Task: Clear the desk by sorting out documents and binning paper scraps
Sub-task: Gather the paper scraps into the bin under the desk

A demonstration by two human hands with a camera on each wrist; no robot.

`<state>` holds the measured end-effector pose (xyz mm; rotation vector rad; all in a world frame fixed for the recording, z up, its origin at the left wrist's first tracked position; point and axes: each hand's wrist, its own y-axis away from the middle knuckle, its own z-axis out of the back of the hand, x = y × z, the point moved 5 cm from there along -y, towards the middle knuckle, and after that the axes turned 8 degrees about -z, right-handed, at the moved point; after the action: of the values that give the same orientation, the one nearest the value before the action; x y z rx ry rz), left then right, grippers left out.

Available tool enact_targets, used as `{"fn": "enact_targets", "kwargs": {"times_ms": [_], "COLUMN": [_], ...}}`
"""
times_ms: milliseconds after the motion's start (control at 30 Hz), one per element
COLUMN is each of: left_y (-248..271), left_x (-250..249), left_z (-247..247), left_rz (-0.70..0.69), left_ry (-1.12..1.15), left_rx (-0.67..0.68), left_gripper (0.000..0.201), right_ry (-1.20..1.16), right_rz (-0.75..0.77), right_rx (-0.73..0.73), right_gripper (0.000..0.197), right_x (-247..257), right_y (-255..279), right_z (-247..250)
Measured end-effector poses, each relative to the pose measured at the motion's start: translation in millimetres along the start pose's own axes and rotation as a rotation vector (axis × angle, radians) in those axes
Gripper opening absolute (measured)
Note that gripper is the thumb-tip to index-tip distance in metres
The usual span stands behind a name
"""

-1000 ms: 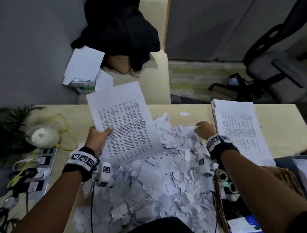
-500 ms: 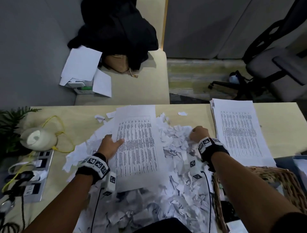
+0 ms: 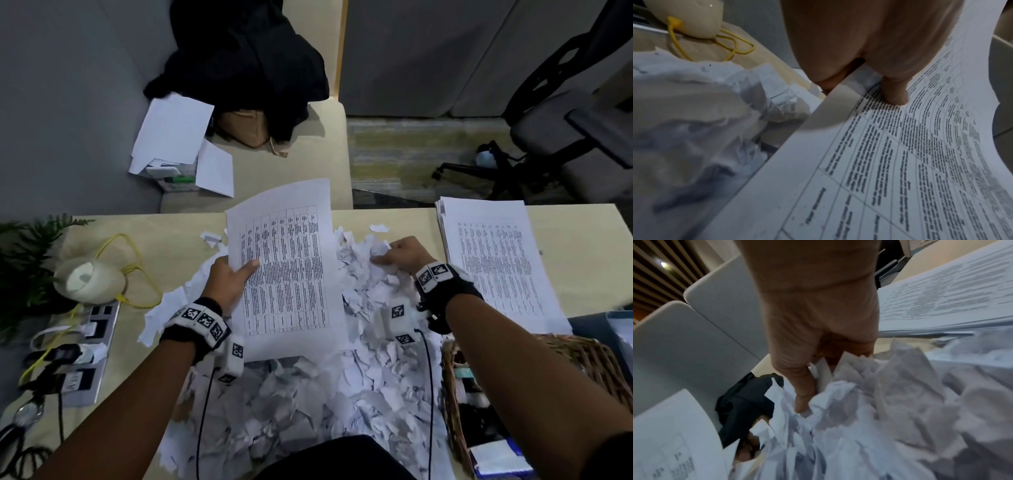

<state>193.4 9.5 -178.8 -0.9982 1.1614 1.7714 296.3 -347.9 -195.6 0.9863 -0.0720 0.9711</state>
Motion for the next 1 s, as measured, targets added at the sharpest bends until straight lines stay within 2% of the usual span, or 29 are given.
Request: {"fn": "enact_targets", "kwargs": {"times_ms": [100, 167, 233, 267, 333, 433, 567, 667, 767, 900, 1000], "left_y": [2.4, 3.9, 6.5, 7.6, 10.1, 12.1, 14.5, 17.9, 21.3, 20.5, 19.8], "left_x": [-3.4, -2.2, -3.3, -2.6, -1.3, 0.9, 1.7, 0.3, -3.2, -1.3, -1.4], "left_z": [4.3, 8.6, 13.2, 15.0, 18.9, 24.3, 25.6, 21.5, 18.0, 16.8, 16.5], "left_rz": [-0.016, -0.022, -0.030, -0.029, -0.032, -0.043, -0.060, -0.074, -0.079, -0.075, -0.076], "left_ry": [0.037, 0.059, 0.086, 0.099, 0.105, 0.093, 0.034, 0.020, -0.002, -0.054, -0.120], "left_rx": [-0.003, -0.016, -0.041, -0.050, -0.059, -0.059, -0.069, -0.065, -0.064, -0.049, -0.029], "left_gripper": [0.041, 0.043, 0.041, 0.039, 0.036, 0.034, 0.033, 0.033, 0.036, 0.038, 0.039], "right_ry": [-0.062, -0.180, -0.246, -0.180, 0.022, 0.152, -0.024, 0.074, 0.113, -0.055, -0.090], "right_rz": [0.089, 0.138, 0.113, 0.082, 0.043, 0.029, 0.014, -0.014, -0.026, -0.038, -0.011], "right_rx": [-0.041, -0.030, 0.067, 0.124, 0.121, -0.030, 0.038, 0.069, 0.043, -0.036, -0.075], "right_gripper": [0.035, 0.033, 0.026, 0.025, 0.026, 0.032, 0.046, 0.044, 0.036, 0.030, 0.042], "right_x": [22.5, 29.8, 24.3, 16.4, -4.1, -16.8, -23.0, -38.0, -43.7, -45.9, -36.8], "right_y": [9.9, 19.0, 30.7, 36.0, 33.8, 40.4, 56.7, 61.6, 79.5, 86.5, 87.1], "right_z": [17.9, 27.6, 27.3, 22.6, 13.7, 14.5, 11.7, 4.3, -0.2, 4.3, 12.8]}}
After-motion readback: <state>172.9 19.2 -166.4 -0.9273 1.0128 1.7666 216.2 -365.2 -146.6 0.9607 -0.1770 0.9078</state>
